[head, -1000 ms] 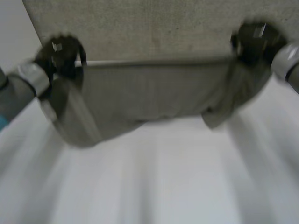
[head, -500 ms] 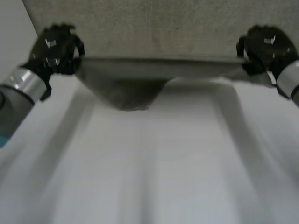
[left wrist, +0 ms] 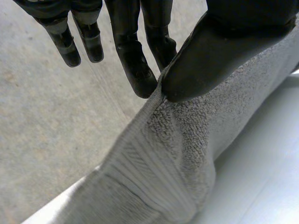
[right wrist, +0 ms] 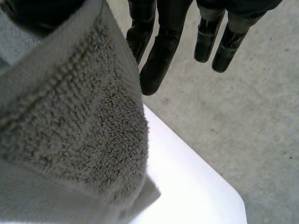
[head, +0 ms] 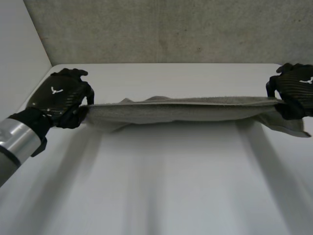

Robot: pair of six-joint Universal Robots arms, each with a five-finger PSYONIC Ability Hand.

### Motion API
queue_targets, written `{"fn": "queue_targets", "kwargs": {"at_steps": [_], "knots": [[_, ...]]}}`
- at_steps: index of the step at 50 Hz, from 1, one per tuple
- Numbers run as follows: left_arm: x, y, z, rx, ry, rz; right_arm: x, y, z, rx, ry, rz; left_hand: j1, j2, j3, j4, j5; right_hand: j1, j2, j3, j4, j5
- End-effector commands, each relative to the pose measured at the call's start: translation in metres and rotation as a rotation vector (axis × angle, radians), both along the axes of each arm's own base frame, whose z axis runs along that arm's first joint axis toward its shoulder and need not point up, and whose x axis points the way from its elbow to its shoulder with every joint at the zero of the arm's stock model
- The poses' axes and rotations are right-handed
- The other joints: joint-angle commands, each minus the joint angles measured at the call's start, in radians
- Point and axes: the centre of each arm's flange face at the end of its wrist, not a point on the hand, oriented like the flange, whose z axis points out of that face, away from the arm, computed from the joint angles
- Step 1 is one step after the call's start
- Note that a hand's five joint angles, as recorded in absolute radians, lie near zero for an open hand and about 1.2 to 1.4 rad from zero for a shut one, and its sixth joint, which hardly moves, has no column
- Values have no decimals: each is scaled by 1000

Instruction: Fold the towel.

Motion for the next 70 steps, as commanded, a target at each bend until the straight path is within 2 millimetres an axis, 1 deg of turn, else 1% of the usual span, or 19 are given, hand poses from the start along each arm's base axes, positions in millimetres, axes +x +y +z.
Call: {"fn": "queue_targets", "kwargs": {"at_steps": [1, 8, 18, 25, 28, 30, 31, 32, 33, 34, 35, 36, 37, 39, 41, 52, 61, 65, 70], "knots": [[11, 9, 34, -105, 16, 41, 0, 15, 25, -21, -18, 40, 116, 45, -51, -59, 71, 87, 63, -43, -76, 52], [17, -11, 44, -96, 70, 68, 4, 10, 28, -1, -12, 41, 116, 45, -51, -59, 71, 87, 63, -43, -76, 52], [8, -69, -6, 83, 66, 71, 31, -22, 1, 109, 41, 26, 116, 45, -51, -59, 71, 87, 63, -43, -76, 52], [-1, -107, -22, 99, 63, 56, 42, -60, -19, 106, 85, 11, 116, 45, -51, -59, 71, 87, 63, -43, -76, 52], [-8, -131, -12, 43, 71, 66, 55, -79, -9, 41, 79, 19, 116, 45, -51, -59, 71, 87, 63, -43, -76, 52], [-13, -151, 24, -91, 95, 119, 60, -89, 10, -34, 63, 6, 116, 45, -51, -59, 71, 87, 63, -43, -76, 52], [-13, -151, 24, -91, 95, 119, 64, -95, 37, -126, 33, -15, 116, 45, -51, -59, 71, 87, 63, -43, -76, 52], [-14, -156, 47, -164, 116, 143, 64, -95, 37, -127, 33, -16, 116, 45, -51, -59, 71, 87, 63, -43, -76, 52], [-14, -156, 47, -165, 116, 143, 64, -99, 70, -231, -23, -47, 116, 45, -51, -59, 71, 87, 63, -43, -76, 52], [-16, -156, 68, -225, 138, 155, 63, -97, 102, -329, -103, -64, 116, 45, -51, -59, 71, 87, 63, -43, -76, 52], [-16, -152, 86, -275, 153, 154, 63, -97, 102, -330, -103, -64, 116, 45, -51, -59, 71, 87, 63, -43, -76, 52], [-16, -152, 86, -275, 153, 154, 59, -92, 126, -402, -174, -68, 116, 45, -51, -59, 71, 87, 63, -43, -76, 52], [-17, -142, 110, -339, 174, 141, 56, -90, 137, -435, -222, -64, 116, 45, -51, -59, 71, 87, 63, -43, -76, 52], [-16, -131, 129, -393, 196, 125, 56, -89, 138, -437, -242, -46, 116, 45, -51, -59, 71, 87, 63, -43, -76, 52], [-14, -126, 136, -410, 212, 114, 55, -91, 129, -410, -235, -40, 116, 45, -51, -59, 71, 87, 63, -43, -76, 52], [-14, -114, 66, -206, 176, 65, 44, -76, 55, -198, -126, -50, 116, 45, -51, -59, 71, 87, 63, -43, -76, 52], [5, -75, 12, -78, 142, 47, 21, -49, -11, -16, -82, -27, 116, 45, -51, -59, 71, 87, 63, -43, -76, 52], [16, -52, 4, -54, 136, 36, 14, -39, -23, 13, -76, -23, 116, 45, -51, -59, 71, 87, 63, -43, -76, 52], [18, -22, 11, -46, 138, 21, -2, -26, -8, -29, -61, -50, 116, 45, -51, -59, 71, 87, 63, -43, -76, 52]]}}
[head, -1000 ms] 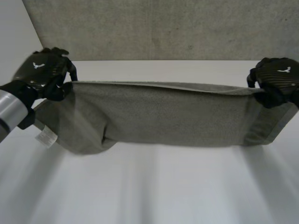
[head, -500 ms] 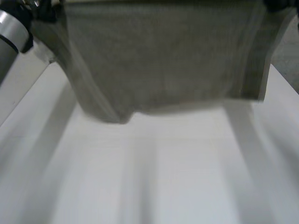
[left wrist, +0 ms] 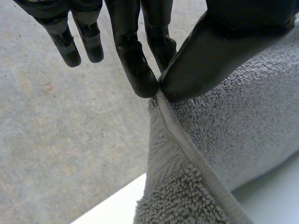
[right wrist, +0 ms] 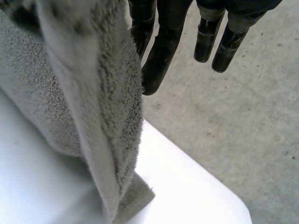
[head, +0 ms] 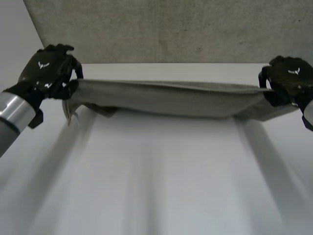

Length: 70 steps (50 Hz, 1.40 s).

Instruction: Fold the towel.

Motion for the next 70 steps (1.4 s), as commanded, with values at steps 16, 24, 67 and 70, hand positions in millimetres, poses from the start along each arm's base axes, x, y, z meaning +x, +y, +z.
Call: {"fn": "queue_targets", "kwargs": {"at_steps": [16, 24, 67, 70], "knots": [[17, 78, 42, -30, 11, -22, -42, 47, 63, -67, -1, -4, 111, 42, -51, -59, 71, 87, 59, -43, -76, 50], [15, 65, 35, 16, 38, -40, -42, 40, 54, -38, 1, 7, 111, 42, -51, -59, 71, 87, 59, -43, -76, 50], [-22, -60, 77, -153, 116, 22, 26, -40, 94, -299, -170, 59, 111, 42, -51, -59, 71, 87, 59, -43, -76, 50], [-18, -58, 52, -108, 68, 22, 25, -38, 82, -271, -149, 56, 111, 42, -51, -59, 71, 87, 59, -43, -76, 50]]}}
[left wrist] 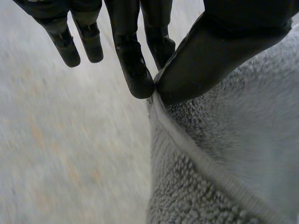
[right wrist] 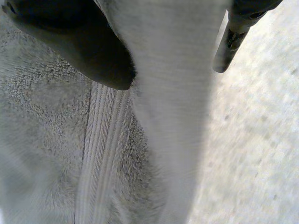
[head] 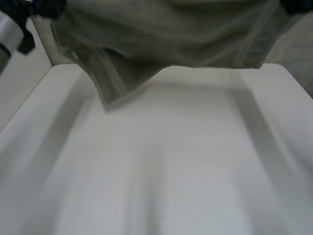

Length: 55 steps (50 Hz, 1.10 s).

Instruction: Fold the towel.

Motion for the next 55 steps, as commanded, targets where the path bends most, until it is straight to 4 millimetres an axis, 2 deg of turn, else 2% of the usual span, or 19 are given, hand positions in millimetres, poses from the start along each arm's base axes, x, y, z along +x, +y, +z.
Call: {"fn": "queue_targets", "kwargs": {"at_steps": [1, 2, 3, 4, 5, 6, 10, 13, 16, 17, 20, 21, 23, 24, 25, 31, 35, 39, 55], "knots": [[8, 0, -62, 142, -81, -1, -1, 6, -58, 125, 127, -22, 102, 41, -51, -59, 71, 87, 58, -43, -76, 44], [11, 2, -75, 168, -108, 5, -3, 7, -69, 156, 135, -22, 102, 41, -51, -59, 71, 87, 58, -43, -76, 44], [13, 5, -90, 198, -140, 5, -3, 7, -69, 157, 135, -22, 102, 41, -51, -59, 71, 87, 58, -43, -76, 44], [13, 6, -91, 198, -140, 5, -7, 9, -82, 196, 143, -22, 102, 41, -51, -59, 71, 87, 58, -43, -76, 44], [13, 11, -104, 223, -171, -7, -10, 11, -94, 234, 151, -16, 102, 41, -51, -59, 71, 87, 58, -43, -76, 44], [12, 18, -117, 249, -202, -24, -10, 11, -95, 234, 151, -16, 102, 41, -51, -59, 71, 87, 58, -43, -76, 44], [11, 31, -137, 295, -243, -55, -13, 24, -134, 321, 190, 52, 102, 41, -51, -59, 71, 87, 58, -43, -76, 44], [13, 42, -138, 305, -247, -66, -16, 31, -149, 359, 211, 68, 102, 41, -51, -59, 71, 87, 58, -43, -76, 44], [18, 52, -127, 289, -242, -50, -20, 34, -149, 363, 214, 64, 102, 41, -51, -59, 71, 87, 58, -43, -76, 44], [18, 52, -127, 289, -242, -50, -24, 37, -143, 348, 212, 50, 102, 41, -51, -59, 71, 87, 58, -43, -76, 44], [25, 73, -98, 212, -229, -34, -29, 48, -114, 274, 198, 27, 102, 41, -51, -59, 71, 87, 58, -43, -76, 44], [25, 73, -98, 211, -229, -34, -29, 48, -114, 274, 198, 27, 102, 41, -51, -59, 71, 87, 58, -43, -76, 44], [27, 82, -89, 189, -219, -35, -42, 61, -82, 204, 190, -23, 102, 41, -51, -59, 71, 87, 58, -43, -76, 44], [29, 89, -79, 167, -205, -39, -42, 61, -82, 204, 190, -23, 102, 41, -51, -59, 71, 87, 58, -43, -76, 44], [31, 95, -71, 153, -185, -39, -49, 67, -70, 181, 184, -46, 102, 41, -51, -59, 71, 87, 58, -43, -76, 44], [37, 104, -54, 155, -110, -39, -59, 78, -44, 151, 154, -40, 102, 41, -51, -59, 71, 87, 58, -43, -76, 44], [39, 108, -46, 153, -70, -49, -62, 79, -45, 171, 155, -18, 102, 41, -51, -59, 71, 87, 58, -43, -76, 44], [39, 107, -50, 165, -72, -52, -67, 78, -58, 233, 165, -5, 102, 41, -51, -59, 71, 87, 58, -43, -76, 44], [34, 82, -81, 284, -75, -71, -76, 59, -75, 289, 182, -33, 102, 41, -51, -59, 71, 87, 58, -43, -76, 44]]}}
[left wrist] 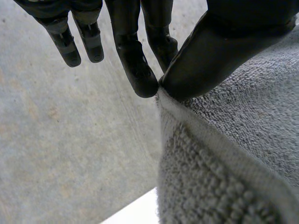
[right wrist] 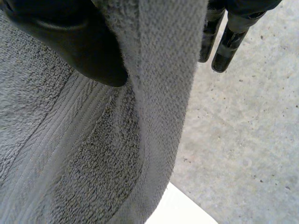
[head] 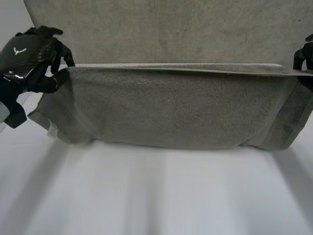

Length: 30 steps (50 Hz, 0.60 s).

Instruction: Fold the towel.

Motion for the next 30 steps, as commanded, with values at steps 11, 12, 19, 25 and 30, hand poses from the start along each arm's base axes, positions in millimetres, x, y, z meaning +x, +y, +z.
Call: {"fn": "queue_targets", "kwargs": {"at_steps": [11, 12, 19, 25, 30], "knots": [[-4, -13, -5, 29, -1, -13, 5, -3, -3, 9, -1, 17, 102, 41, -51, -59, 71, 87, 58, -43, -76, 44], [-4, -13, -1, 15, -1, -13, 5, -3, -3, 9, -1, 17, 102, 41, -51, -59, 71, 87, 58, -43, -76, 44], [-5, -26, -14, 56, -2, -16, 23, -19, -15, 54, -9, 73, 102, 41, -51, -59, 71, 87, 58, -43, -76, 44], [-22, -43, -43, 162, -8, -60, 39, -29, -31, 125, -16, 72, 102, 41, -51, -59, 71, 87, 58, -43, -76, 44], [-25, -49, -56, 237, -35, -65, 49, -29, -52, 255, 8, 41, 102, 41, -51, -59, 71, 87, 58, -43, -76, 44]]}}
